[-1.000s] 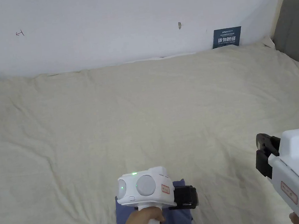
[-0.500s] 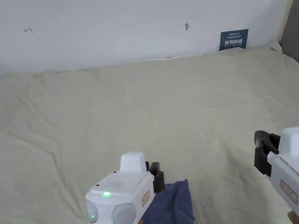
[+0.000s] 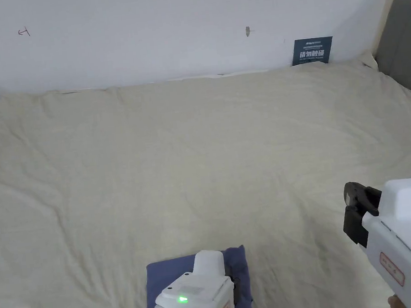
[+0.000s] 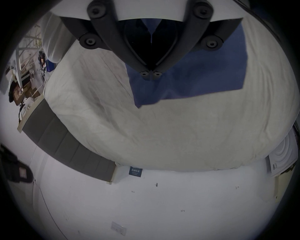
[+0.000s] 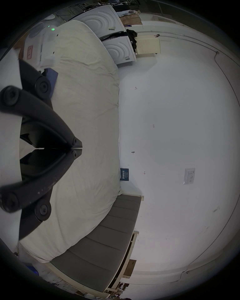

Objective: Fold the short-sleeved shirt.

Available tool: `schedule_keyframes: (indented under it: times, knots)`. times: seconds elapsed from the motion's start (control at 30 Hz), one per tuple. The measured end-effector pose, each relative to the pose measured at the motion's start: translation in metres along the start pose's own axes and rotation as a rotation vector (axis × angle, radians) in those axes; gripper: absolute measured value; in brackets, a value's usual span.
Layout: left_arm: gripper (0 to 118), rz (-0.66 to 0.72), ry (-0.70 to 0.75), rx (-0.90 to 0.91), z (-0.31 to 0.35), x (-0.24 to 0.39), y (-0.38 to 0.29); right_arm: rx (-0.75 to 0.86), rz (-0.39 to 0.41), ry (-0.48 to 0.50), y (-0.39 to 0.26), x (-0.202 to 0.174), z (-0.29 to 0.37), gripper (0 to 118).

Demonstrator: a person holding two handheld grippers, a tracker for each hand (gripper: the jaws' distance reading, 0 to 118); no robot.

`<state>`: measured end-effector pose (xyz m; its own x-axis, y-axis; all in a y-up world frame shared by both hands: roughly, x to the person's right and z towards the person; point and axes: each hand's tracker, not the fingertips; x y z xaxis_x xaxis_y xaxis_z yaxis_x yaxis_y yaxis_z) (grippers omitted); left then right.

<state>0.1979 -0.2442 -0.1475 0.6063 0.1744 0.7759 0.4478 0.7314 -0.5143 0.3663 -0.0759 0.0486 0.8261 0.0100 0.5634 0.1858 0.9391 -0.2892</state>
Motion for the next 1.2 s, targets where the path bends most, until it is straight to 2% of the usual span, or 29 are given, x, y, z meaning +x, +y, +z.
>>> schedule_keyframes:
  times: [0.17,0.27,0.43,0.57,0.67,0.73,0.93,1.2]
  knots:
    - [0,-0.003,0.048,-0.114,-0.038,0.006,-0.022,-0.021,0.002,-0.019,-0.006,0.010,-0.001,2]
    - [0,-0.029,0.069,-0.055,-0.039,0.014,-0.032,-0.031,-0.001,-0.027,-0.009,0.015,0.000,2]
    - [0,-0.081,0.069,-0.068,-0.031,0.017,-0.021,-0.032,-0.003,-0.030,-0.007,0.014,0.002,2]
    - [0,-0.020,0.045,0.105,0.015,0.009,0.006,0.004,-0.005,-0.019,0.002,0.006,0.009,2]
    - [0,-0.043,0.039,0.221,0.059,-0.001,0.031,0.036,0.002,-0.009,0.010,-0.003,0.014,2]
    - [0,-0.090,0.069,0.303,0.088,-0.009,0.048,0.066,0.000,-0.005,0.016,-0.011,0.019,2]
    - [0,-0.119,0.184,0.481,0.161,-0.050,0.087,0.140,0.014,0.007,0.031,-0.038,0.030,2]
    - [0,-0.135,0.386,0.649,0.222,-0.117,0.098,0.242,0.028,0.008,0.042,-0.069,0.042,2]
